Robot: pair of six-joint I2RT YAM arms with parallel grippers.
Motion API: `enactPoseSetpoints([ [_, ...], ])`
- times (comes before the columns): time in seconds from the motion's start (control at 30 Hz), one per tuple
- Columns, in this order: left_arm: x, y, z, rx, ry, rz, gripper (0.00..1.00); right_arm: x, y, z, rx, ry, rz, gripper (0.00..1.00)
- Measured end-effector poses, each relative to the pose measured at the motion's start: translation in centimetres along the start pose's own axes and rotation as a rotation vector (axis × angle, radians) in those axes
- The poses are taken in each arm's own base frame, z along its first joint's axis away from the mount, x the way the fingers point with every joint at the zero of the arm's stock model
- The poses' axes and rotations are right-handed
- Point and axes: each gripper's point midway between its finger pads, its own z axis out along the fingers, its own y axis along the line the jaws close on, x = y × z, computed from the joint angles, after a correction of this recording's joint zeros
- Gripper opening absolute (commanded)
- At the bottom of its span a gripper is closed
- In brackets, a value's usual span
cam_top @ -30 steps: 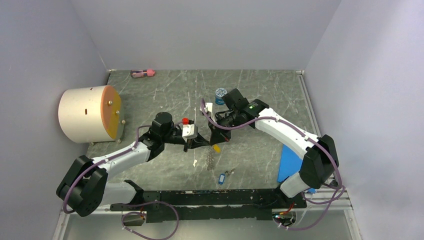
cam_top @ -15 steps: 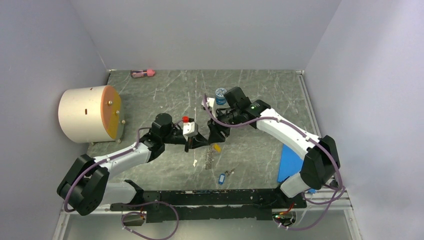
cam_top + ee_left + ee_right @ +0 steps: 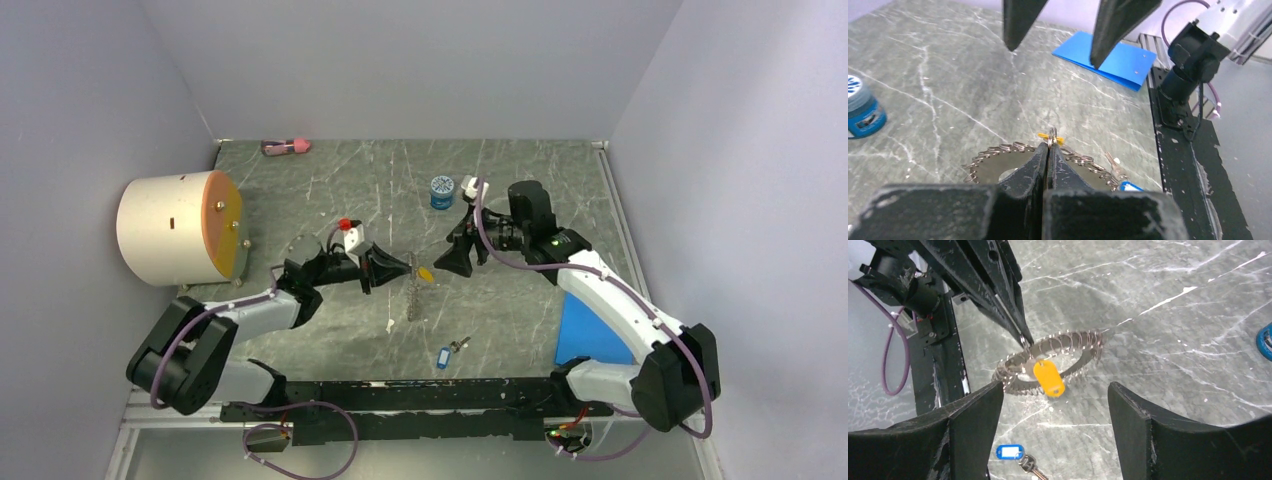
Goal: Put the keys on the keyring
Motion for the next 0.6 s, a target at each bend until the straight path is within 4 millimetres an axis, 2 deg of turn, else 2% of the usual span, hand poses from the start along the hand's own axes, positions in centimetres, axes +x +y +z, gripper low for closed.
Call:
enactPoseSetpoints([
  [0.17,-0.6,1.2,-1.0,-0.036,-0.097,-0.048,0.03,0.0,0.1,-0.3,-0.012,-0.072,0.007,0.87],
  [0.23,-1.2,1.3,-1.1,-0.026,-0.132,-0.048,0.03,-0.3,0.5,-0.3,-0.032,-0.097,0.0,0.86],
  [0.4,-2.9,0.2,-1.3,0.035,-0.184,0.006,0.03,-2.1,1.8,-0.3,-0.116,-0.183,-0.035,0.76],
  [0.6,-3.4,-0.7,-1.4,0.078,-0.193,0.033,0.03,-3.6,3.8,0.1,-0.211,-0.246,-0.081,0.65],
])
